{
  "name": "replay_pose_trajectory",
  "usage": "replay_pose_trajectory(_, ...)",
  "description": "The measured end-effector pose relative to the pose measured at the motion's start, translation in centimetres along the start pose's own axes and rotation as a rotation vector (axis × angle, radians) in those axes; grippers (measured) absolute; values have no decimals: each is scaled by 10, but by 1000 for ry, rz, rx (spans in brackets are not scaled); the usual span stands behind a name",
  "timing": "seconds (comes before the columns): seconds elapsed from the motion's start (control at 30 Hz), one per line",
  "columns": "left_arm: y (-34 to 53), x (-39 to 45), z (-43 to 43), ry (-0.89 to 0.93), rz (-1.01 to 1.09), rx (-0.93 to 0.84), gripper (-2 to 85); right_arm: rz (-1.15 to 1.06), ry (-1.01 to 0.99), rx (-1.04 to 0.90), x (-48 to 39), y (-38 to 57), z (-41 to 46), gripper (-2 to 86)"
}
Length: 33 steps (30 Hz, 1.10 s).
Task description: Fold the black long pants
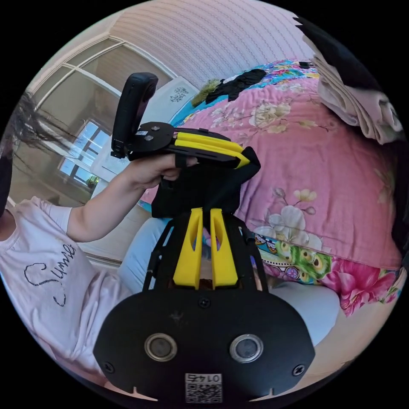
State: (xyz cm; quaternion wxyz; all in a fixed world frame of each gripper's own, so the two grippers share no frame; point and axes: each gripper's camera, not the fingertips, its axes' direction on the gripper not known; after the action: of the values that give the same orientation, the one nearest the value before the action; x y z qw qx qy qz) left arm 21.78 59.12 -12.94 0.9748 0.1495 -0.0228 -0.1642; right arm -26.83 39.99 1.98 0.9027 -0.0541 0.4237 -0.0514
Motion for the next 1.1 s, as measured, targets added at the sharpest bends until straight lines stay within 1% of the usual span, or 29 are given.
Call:
replay_pose_trajectory(0.2, 54, -29, -70, -77, -62, 69, 28, -141, -9, -7, -61, -30, 19, 19)
replay_pose_trajectory(0.4, 122, -66, -128, -167, -159, 95, 19, -260, -77, -40, -123, -72, 56, 20)
replay_pose_trajectory(0.6, 202, -112, -174, -229, -285, 86, 45, -400, -121, -103, -194, -120, 114, 22)
replay_pose_trajectory(0.73, 260, -144, -196, -284, -374, 58, 53, -478, -158, -163, -247, -154, 169, 28)
replay_pose_trajectory(0.77, 284, -159, -201, -290, -431, 50, 55, -492, -157, -195, -263, -163, 191, 32)
replay_pose_trajectory(0.9, 379, -201, -209, -273, -654, 13, 57, -537, -124, -312, -303, -174, 264, 48)
replay_pose_trajectory(0.97, 414, -207, -213, -236, -705, 13, 57, -576, -65, -399, -319, -171, 298, 51)
replay_pose_trajectory(1.1, 472, -200, -220, -140, -768, 36, 52, -592, -14, -407, -320, -169, 299, 50)
